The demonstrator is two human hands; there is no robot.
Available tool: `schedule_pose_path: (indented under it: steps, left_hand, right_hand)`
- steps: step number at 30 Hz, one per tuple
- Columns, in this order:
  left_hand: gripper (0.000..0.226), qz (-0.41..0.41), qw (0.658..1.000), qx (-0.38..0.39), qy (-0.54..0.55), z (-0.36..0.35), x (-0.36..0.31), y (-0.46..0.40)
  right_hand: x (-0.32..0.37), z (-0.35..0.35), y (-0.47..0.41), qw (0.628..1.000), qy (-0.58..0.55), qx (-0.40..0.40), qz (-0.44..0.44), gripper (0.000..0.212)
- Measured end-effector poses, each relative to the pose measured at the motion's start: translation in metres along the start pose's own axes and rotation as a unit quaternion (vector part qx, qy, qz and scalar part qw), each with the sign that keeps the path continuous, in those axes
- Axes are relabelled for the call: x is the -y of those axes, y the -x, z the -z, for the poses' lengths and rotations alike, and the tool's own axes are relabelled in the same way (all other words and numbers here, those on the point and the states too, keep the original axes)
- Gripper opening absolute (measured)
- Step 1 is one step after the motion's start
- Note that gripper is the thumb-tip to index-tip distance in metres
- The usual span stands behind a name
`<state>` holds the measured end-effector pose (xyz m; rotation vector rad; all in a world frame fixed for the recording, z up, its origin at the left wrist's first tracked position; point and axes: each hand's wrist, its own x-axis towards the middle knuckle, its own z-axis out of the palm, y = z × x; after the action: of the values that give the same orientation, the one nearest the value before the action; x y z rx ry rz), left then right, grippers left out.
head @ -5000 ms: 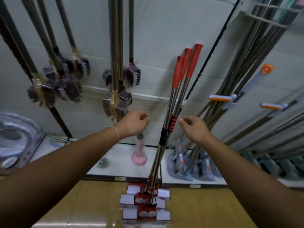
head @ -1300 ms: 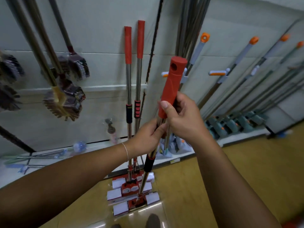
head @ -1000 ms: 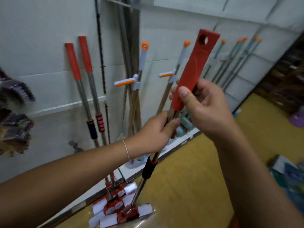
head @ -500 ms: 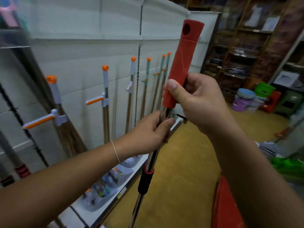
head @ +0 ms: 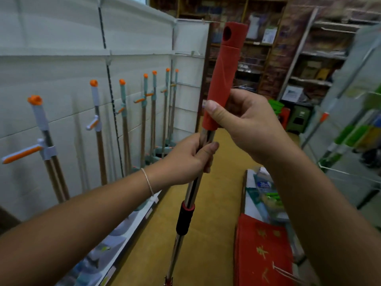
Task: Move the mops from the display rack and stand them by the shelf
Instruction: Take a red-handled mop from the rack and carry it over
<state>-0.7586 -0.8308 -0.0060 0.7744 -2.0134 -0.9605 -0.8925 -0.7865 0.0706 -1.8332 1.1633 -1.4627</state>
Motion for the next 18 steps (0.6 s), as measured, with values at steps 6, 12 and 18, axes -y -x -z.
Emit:
schedule_pose_path:
  steps: [6, 12, 18]
  left_hand:
    - [0.028, -0.034, 0.998, 0.055, 0.027, -0.015, 0.01, -0.053]
    - [0.023, -0.054, 0.993, 0.085, 0.066, -0.025, 0.032, -0.108]
    - [0.02, -0.027, 0.985, 0.128, 0.109, -0.022, 0.067, -0.174]
  right_hand:
    - [-0.018, 0.033, -0.023, 0.996, 0.077, -0.047, 0.005, 0.018]
    - [-0.05, 0.047, -0.058, 0.988, 0.111, -0.104, 0.018, 0.011]
    - [-0.096, 0.054, -0.111, 0.983, 0.115, -0.143, 0.017, 0.007]
